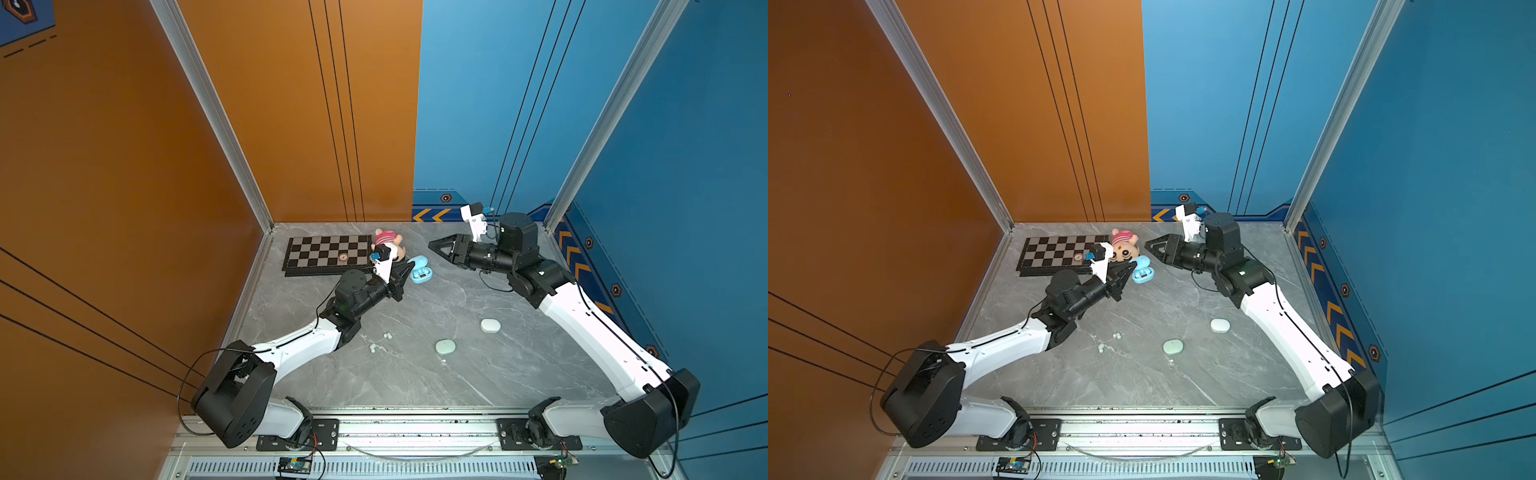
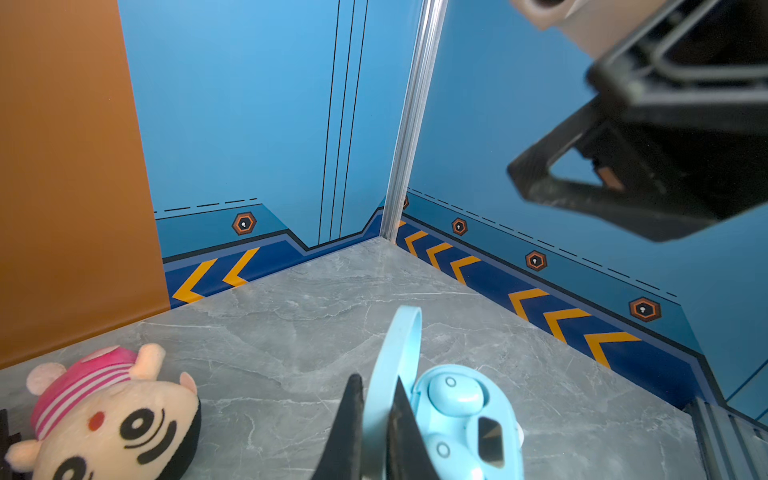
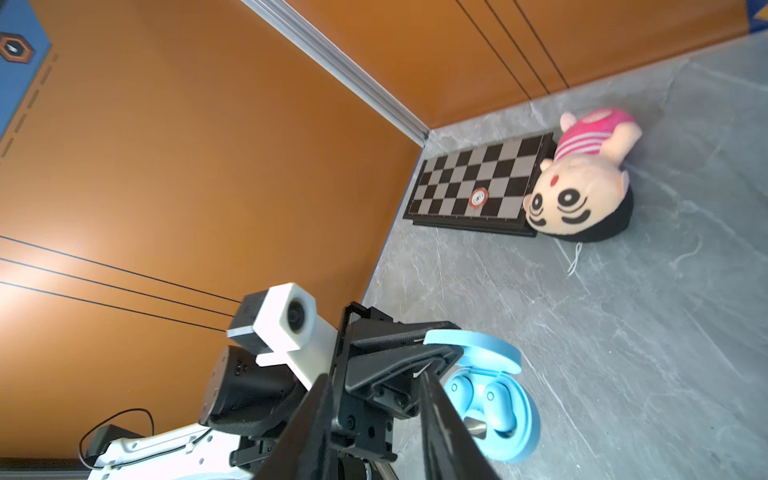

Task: Insert the wireless bluetooth earbuds into the charging case
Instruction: 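Open the right gripper and pull it back from the case, then lower the held case to the table with the left gripper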

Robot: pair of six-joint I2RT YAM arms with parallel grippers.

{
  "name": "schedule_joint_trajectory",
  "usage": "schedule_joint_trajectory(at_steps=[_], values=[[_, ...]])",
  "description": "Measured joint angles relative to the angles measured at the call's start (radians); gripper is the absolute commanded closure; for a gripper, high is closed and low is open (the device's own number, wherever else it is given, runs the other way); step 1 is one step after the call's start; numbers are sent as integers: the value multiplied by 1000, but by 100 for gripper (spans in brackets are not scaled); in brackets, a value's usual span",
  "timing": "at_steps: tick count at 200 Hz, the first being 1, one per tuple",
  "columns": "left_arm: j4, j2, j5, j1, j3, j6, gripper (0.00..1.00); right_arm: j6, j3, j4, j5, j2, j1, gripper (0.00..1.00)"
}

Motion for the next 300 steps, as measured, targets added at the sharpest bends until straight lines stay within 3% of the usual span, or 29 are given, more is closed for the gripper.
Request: schedule_joint_trajectory(at_steps=[41, 77, 140, 188, 300], values=[[6, 67, 18, -57, 16, 89, 100, 93, -109, 48, 7, -132, -194, 55], [6, 160, 17, -152, 67, 185, 100, 224, -259, 70, -25, -116, -358, 57], [33, 388, -64, -317, 168, 291, 100, 214, -333, -227, 145, -201, -387, 55], [78, 550, -187, -436, 229, 297, 100, 226, -447, -390, 278, -266, -483, 56], [155, 659, -605, -412, 212, 264, 100, 245, -472, -419, 349, -278, -431, 56]])
